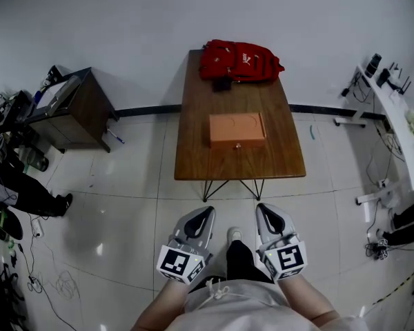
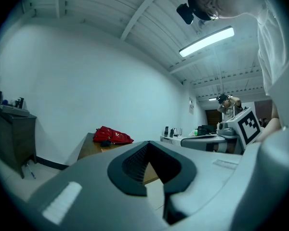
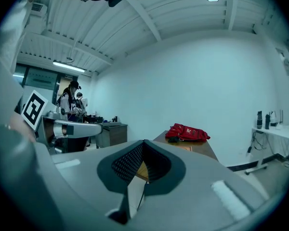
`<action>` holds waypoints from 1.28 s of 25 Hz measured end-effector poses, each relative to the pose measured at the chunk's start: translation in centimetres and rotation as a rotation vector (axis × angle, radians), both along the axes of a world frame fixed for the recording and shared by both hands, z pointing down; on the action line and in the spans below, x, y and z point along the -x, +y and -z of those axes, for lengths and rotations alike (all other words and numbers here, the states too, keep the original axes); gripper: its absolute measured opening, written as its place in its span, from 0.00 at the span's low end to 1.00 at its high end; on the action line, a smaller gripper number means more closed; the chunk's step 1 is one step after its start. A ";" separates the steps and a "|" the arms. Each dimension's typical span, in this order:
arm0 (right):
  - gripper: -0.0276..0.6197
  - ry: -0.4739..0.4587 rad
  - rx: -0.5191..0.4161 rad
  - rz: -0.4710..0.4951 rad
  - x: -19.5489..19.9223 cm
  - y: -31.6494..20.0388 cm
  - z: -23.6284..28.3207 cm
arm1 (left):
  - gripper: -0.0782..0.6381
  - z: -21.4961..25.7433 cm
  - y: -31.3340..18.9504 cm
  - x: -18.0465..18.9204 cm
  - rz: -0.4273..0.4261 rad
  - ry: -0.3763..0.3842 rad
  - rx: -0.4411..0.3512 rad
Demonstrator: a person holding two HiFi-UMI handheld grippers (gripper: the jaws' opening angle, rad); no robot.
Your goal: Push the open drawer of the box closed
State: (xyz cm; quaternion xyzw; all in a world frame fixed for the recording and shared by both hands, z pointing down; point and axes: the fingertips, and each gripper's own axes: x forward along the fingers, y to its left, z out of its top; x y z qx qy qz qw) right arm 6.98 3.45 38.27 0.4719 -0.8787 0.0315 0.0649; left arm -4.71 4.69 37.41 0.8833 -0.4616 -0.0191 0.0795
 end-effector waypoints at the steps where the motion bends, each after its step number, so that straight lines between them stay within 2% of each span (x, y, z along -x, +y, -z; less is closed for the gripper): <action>1: 0.05 0.001 0.008 -0.013 0.1 1.4 0.0 | 0.12 0.4 1.3 0.2 -0.004 0.001 -0.008; 7: 0.05 0.007 0.006 -0.040 1.0 7.9 0.7 | 0.12 1.4 8.0 0.7 -0.040 0.011 -0.017; 12: 0.05 0.022 -0.023 -0.035 0.8 11.2 1.3 | 0.12 2.1 11.2 0.0 -0.052 0.013 -0.024; 19: 0.05 -0.005 -0.013 -0.040 0.1 12.8 2.0 | 0.12 3.4 12.7 -1.0 -0.045 0.002 -0.063; 32: 0.05 0.002 0.004 0.004 -2.2 14.0 1.7 | 0.12 3.4 13.7 -3.8 -0.028 -0.010 -0.057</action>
